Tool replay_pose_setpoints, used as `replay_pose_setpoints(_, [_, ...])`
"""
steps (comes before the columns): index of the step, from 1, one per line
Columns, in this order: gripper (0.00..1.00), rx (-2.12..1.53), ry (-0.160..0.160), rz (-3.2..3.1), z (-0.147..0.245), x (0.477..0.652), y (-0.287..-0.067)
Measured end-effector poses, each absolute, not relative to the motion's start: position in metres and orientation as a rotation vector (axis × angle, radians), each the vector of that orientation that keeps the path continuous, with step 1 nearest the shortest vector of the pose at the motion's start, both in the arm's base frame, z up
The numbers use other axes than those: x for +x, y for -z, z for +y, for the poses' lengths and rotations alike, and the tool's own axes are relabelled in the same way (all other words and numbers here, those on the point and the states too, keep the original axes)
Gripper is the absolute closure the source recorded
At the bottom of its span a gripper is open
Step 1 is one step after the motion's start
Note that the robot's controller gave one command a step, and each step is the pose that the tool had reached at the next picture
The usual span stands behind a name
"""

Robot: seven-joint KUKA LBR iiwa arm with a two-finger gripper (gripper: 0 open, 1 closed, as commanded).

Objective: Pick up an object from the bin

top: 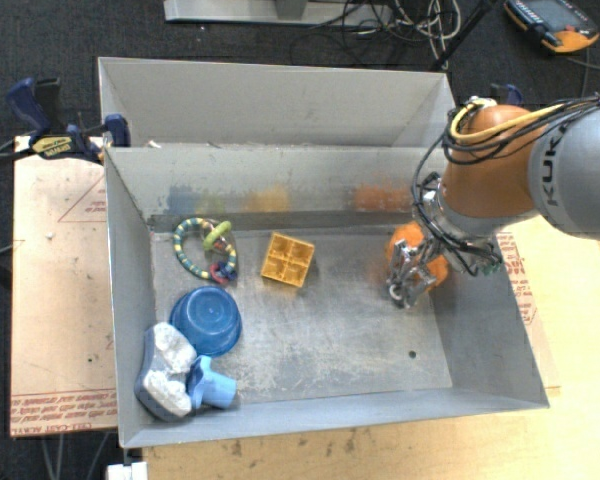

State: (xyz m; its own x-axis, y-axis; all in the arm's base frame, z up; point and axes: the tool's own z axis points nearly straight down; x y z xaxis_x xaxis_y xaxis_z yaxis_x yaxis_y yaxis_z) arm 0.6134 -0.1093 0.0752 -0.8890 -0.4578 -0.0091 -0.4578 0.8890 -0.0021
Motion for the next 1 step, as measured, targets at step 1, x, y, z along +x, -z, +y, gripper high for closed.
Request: replay_pose_setpoints(1, [0.00,-0.739,0.000,3.050,-0.1103,0.6117,-0.0738])
